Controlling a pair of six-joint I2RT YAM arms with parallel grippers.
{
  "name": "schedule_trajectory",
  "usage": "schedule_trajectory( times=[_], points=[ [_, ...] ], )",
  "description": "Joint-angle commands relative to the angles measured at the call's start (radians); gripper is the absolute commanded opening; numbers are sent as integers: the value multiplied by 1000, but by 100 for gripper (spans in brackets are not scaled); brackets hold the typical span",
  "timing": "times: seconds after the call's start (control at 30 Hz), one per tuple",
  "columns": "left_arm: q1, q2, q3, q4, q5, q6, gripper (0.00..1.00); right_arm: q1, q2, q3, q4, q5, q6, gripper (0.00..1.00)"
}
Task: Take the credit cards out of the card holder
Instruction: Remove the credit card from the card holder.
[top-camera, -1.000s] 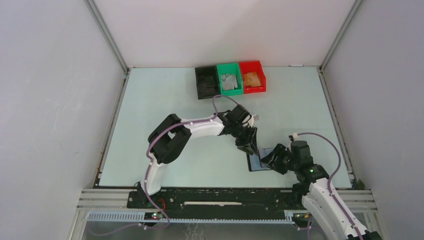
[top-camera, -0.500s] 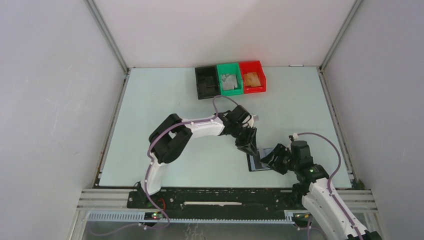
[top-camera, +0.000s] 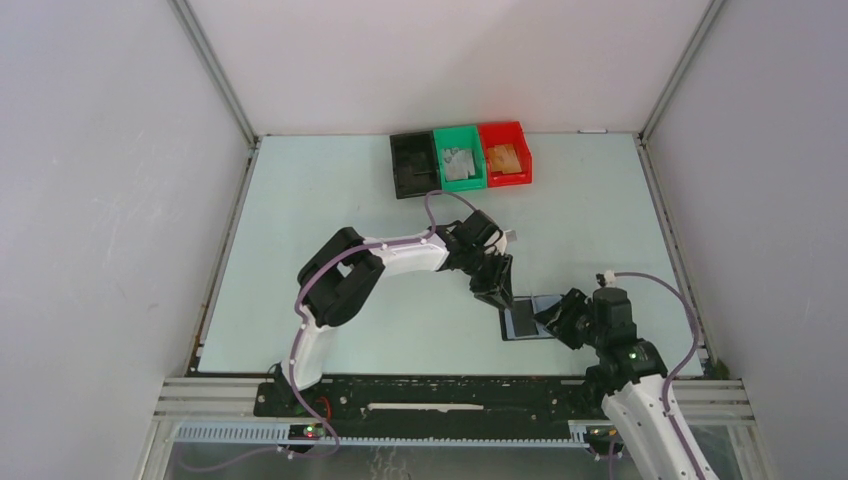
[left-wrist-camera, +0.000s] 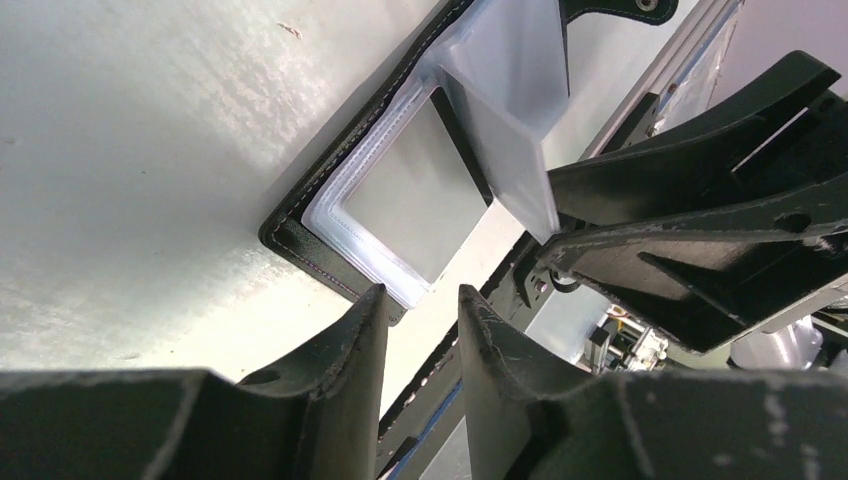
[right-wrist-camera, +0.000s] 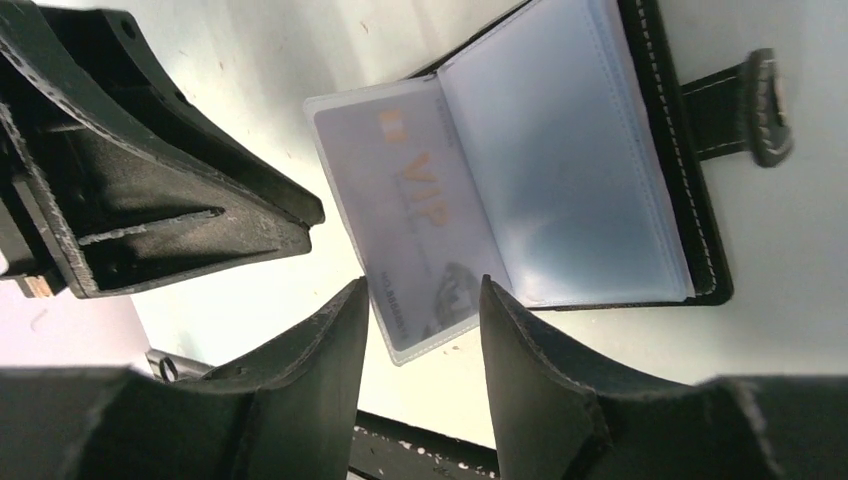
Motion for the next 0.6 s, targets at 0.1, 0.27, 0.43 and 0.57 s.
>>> schedule_trajectory(
  times=[0.1, 0.27, 0.43, 0.57],
  points=[
    [5, -61, -7, 5, 7, 17, 37, -15, -123, 51, -161, 177, 128, 46],
    [5, -68, -12, 1, 13, 23, 37, -17, -194, 60, -280, 317, 228, 46],
    [4, -83, -10, -7, 16, 28, 37, -15, -171, 83, -333, 402, 290, 50],
    [3, -99, -3, -7, 18, 26, 37, -11, -154, 121, -330, 431, 288, 50]
  ],
)
